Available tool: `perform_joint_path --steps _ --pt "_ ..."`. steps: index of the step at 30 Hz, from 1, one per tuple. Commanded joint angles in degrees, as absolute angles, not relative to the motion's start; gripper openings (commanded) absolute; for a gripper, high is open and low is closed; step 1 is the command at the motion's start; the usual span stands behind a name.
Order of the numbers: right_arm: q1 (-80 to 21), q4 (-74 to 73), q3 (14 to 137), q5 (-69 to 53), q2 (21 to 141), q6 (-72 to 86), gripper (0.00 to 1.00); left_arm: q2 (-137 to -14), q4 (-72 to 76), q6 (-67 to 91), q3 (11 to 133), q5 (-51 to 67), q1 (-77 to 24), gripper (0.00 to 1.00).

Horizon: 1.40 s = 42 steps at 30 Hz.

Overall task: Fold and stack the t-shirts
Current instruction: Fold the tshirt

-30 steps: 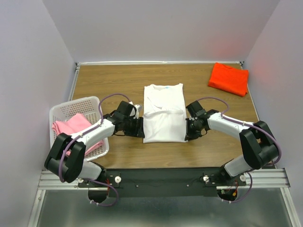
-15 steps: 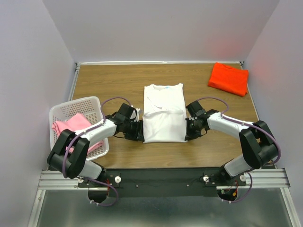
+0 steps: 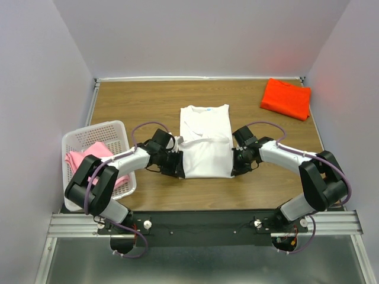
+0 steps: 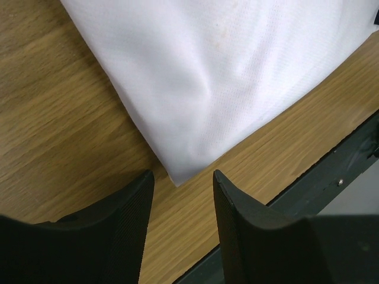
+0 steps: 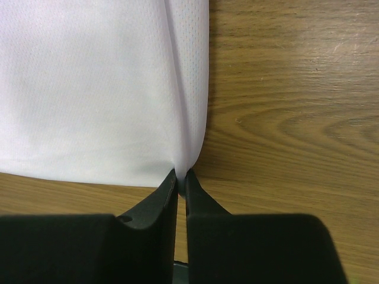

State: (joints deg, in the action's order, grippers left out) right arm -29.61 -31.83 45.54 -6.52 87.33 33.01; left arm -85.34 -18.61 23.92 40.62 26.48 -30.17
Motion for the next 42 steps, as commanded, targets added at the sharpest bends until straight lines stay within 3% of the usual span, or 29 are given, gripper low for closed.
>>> perform_joint_path --steps 1,9,18,30,42 --pt "-29.7 -32.9 44.1 -5.4 88.9 32.5 0.14 -87.5 -19.1 23.5 40.2 25.1 -30.8 0.52" --pt "-29.7 -33.0 44.6 -5.0 88.9 32.3 0.13 -89.0 -19.6 24.0 39.6 24.6 -31.8 0.30" --pt "-29.7 -34.9 45.3 -4.7 87.5 32.6 0.01 -89.6 -19.9 24.0 39.4 24.8 -32.4 0.00" --pt "-29.7 -39.0 45.9 -1.5 84.9 33.5 0.00 -81.4 -26.4 23.7 40.2 18.4 -32.2 0.00" --pt "-29.7 -48.6 48.5 -0.7 80.2 32.5 0.00 -73.6 -28.8 27.9 40.3 20.7 -32.2 0.00"
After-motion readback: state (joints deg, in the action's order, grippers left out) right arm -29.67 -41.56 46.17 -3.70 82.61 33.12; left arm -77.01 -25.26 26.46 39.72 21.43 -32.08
